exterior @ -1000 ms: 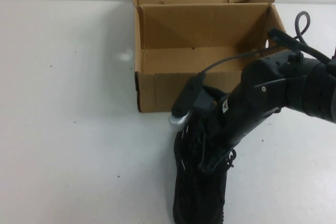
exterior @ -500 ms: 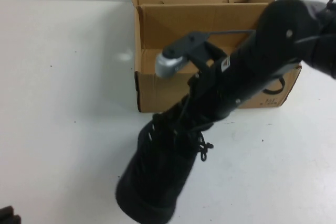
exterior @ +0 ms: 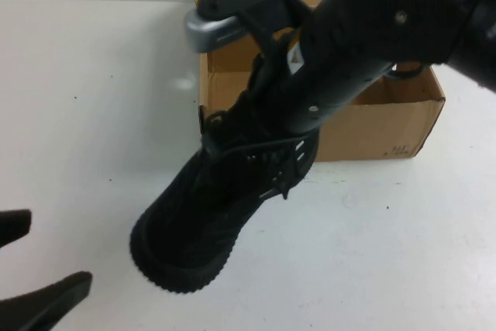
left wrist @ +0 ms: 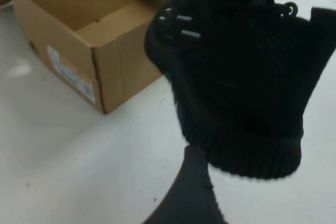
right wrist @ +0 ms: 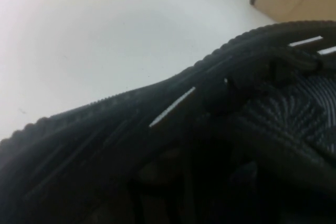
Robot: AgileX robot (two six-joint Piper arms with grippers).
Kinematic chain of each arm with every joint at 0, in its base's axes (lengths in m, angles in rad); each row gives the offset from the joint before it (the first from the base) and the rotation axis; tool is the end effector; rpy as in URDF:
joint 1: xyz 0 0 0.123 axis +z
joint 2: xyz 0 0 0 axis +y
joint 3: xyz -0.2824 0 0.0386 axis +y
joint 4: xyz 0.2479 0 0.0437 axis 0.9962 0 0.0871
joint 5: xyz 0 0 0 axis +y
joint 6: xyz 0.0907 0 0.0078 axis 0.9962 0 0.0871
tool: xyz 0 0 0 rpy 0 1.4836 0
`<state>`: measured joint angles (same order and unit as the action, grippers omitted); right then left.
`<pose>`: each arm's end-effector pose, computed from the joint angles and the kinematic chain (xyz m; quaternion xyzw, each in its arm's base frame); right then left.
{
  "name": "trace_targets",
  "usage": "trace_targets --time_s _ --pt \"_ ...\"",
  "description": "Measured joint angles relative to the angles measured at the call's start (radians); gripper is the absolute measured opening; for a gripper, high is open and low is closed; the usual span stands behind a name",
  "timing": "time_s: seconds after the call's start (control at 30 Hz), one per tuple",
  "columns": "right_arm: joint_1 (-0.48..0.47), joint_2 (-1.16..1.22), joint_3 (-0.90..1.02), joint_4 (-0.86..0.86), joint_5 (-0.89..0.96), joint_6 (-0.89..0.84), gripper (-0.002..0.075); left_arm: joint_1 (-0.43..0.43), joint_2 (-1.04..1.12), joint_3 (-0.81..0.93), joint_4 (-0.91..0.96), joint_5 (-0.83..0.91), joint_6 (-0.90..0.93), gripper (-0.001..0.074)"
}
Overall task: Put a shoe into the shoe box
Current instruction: Hand over the shoe
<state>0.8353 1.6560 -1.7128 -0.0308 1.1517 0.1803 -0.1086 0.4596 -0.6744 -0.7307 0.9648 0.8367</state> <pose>0.2408 0.2622 0.3818 -0.3110 0.9088 0.1218 0.2502 0.0571 -0.0565 0.3405 0.3340 0.7720 -0.1842 0.5085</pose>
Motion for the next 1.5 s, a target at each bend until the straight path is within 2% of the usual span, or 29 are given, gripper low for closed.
trace_targets --time_s 0.2,0.4,0.6,1.13,1.3,1.43,1.5 --pt "0.072 0.03 -0.088 -0.034 0.066 0.082 -0.0005 0.0 0.062 0.0 -0.117 0.0 0.224 0.0549" --pt "0.075 0.068 -0.145 -0.013 0.098 0.089 -0.0005 0.0 0.094 0.0 -0.153 -0.016 0.275 0.0549" --pt "0.075 0.075 -0.161 -0.006 0.1 0.092 -0.0005 0.0 0.154 0.0 -0.281 -0.025 0.353 0.0549" --pt "0.075 0.083 -0.162 -0.001 0.057 0.094 -0.0005 -0.008 0.221 0.0 -0.309 -0.008 0.379 0.0551" --pt "0.075 0.101 -0.171 0.006 0.054 0.096 -0.0005 -0.081 0.229 0.0 -0.287 -0.069 0.373 0.0551" --pt "0.075 0.109 -0.172 0.031 0.046 0.096 -0.0005 -0.136 0.287 0.0 -0.199 -0.152 0.288 0.0547" --pt "0.075 0.111 -0.18 0.039 0.046 0.096 -0.0005 -0.152 0.336 0.0 -0.15 -0.19 0.232 0.05"
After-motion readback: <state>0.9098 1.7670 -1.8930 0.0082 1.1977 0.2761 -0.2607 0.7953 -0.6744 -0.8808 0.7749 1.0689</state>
